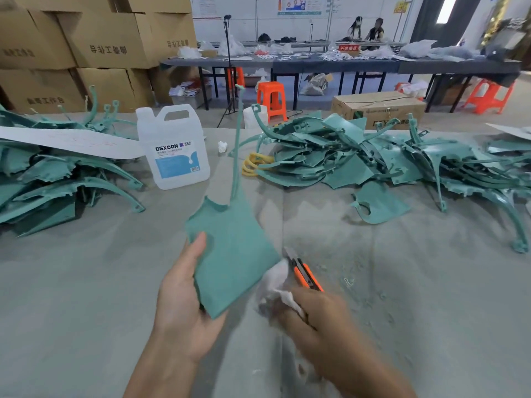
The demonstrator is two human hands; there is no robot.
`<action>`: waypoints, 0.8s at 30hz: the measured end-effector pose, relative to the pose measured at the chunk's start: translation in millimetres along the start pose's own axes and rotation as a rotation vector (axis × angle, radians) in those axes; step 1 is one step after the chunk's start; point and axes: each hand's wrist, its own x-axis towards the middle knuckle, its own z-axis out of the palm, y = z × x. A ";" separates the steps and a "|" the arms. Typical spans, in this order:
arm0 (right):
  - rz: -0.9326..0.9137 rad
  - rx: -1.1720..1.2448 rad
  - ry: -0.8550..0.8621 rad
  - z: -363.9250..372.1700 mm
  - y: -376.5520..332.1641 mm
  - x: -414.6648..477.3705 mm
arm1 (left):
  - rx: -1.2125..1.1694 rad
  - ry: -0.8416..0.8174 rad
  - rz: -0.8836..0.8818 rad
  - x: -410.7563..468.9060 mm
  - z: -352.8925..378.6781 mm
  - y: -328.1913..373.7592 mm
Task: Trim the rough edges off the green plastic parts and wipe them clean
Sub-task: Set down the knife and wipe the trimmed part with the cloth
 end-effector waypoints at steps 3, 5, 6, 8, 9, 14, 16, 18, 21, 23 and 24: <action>0.182 0.297 0.242 -24.5 2.5 8.3 | 0.044 0.007 -0.035 0.9 -3.4 0.4; 0.150 0.323 0.437 -45.9 -0.1 26.8 | 0.055 -0.031 -0.089 -2.2 -4.5 -4.6; 0.114 0.272 0.481 -53.2 -3.7 37.9 | 0.060 -0.064 -0.121 -4.9 -4.2 -7.2; 0.067 0.324 0.482 -57.3 -9.7 59.3 | 0.088 -0.140 -0.187 -10.5 -1.2 -13.4; 0.058 0.397 0.439 -53.0 -13.8 66.1 | 0.109 -0.169 -0.199 -12.4 0.9 -16.5; -0.034 0.227 0.125 13.7 -21.0 35.2 | 0.028 -0.152 -0.120 -1.6 10.6 -21.7; -0.109 0.167 0.101 28.5 -22.3 18.2 | 0.013 -0.091 -0.140 5.0 6.4 -18.6; -0.057 0.275 0.153 19.7 -24.5 20.1 | 0.026 -0.062 -0.174 4.9 0.3 -18.2; 0.013 0.433 0.404 -4.7 -34.8 46.6 | 0.025 -0.068 -0.220 -2.9 -2.6 -25.7; 0.006 0.601 0.483 -12.8 -45.3 62.8 | 0.024 -0.121 -0.280 -9.8 1.6 -34.6; 0.000 0.627 0.481 -11.6 -50.9 65.3 | 0.025 -0.140 -0.301 -12.7 4.0 -38.7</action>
